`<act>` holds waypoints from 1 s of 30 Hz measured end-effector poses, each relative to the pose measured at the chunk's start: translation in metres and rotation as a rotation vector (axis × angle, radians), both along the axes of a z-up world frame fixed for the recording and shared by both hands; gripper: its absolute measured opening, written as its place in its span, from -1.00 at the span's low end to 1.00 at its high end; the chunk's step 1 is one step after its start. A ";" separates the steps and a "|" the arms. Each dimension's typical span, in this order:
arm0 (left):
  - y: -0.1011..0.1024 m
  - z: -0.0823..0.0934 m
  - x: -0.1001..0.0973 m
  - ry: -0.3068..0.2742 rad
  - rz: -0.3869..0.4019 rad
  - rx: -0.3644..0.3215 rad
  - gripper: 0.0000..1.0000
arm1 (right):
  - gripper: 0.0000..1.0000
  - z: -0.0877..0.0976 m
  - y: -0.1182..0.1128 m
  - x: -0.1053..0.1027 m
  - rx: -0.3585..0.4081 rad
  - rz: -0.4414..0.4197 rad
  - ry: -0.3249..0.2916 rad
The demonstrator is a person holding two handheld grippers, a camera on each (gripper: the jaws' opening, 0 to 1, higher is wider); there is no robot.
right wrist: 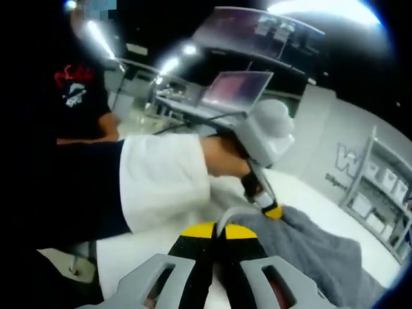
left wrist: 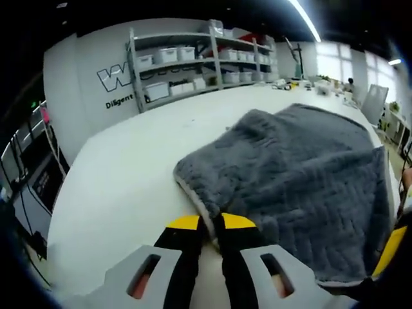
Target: Open the folded towel by lifting each exposed corner and separating the folded layers until the towel lies flat within the target outline without major curled edges
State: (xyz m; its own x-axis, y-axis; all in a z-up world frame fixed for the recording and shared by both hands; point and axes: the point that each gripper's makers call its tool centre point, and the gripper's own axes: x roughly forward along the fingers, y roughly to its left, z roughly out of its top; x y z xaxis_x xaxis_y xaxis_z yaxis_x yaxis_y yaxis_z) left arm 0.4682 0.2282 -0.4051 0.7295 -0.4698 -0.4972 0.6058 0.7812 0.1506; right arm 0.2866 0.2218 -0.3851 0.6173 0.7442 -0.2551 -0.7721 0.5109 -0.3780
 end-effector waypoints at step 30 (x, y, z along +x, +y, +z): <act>-0.029 -0.001 0.061 -0.074 -0.012 -0.039 -0.99 | -1.00 -0.024 -0.002 -0.008 -0.015 0.002 0.101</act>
State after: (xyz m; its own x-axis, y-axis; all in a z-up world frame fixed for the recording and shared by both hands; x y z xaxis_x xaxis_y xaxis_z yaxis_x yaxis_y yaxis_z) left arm 0.5290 0.1997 -0.4062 0.7578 -0.4962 -0.4237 0.6032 0.7804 0.1650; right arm 0.2782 0.2202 -0.4088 0.5864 0.7410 -0.3271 -0.8077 0.5042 -0.3058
